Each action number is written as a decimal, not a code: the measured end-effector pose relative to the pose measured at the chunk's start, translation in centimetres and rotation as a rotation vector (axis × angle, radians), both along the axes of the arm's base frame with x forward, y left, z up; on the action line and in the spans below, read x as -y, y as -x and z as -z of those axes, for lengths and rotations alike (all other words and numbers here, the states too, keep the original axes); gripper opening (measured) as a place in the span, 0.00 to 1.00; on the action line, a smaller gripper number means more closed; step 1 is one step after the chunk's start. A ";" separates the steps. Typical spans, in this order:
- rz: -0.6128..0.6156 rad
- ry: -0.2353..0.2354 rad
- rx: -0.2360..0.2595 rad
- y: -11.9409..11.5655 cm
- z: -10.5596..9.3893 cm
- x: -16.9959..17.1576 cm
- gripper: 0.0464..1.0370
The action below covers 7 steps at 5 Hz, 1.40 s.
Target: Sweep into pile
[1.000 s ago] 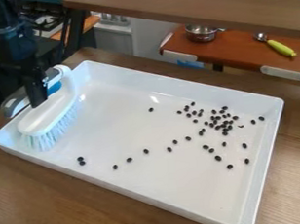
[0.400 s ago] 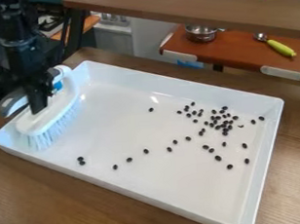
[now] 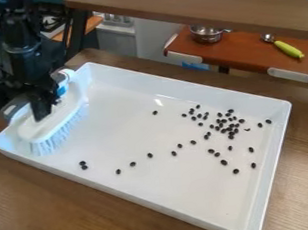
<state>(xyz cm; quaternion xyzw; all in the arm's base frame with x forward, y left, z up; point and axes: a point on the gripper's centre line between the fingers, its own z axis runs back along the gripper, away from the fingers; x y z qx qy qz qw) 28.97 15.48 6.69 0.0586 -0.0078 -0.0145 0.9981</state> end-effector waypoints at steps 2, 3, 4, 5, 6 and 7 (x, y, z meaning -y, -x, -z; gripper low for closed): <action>0.050 0.047 -0.053 1.0 0.1 4.5 0.44; 0.056 0.058 -0.072 1.1 0.3 6.6 0.44; 0.035 0.056 -0.077 1.0 0.5 8.5 0.44; 0.036 0.050 -0.075 0.8 0.6 11.6 0.44; 0.023 0.052 -0.059 0.4 0.7 13.9 0.44; 0.012 0.057 -0.059 0.3 0.9 16.0 0.44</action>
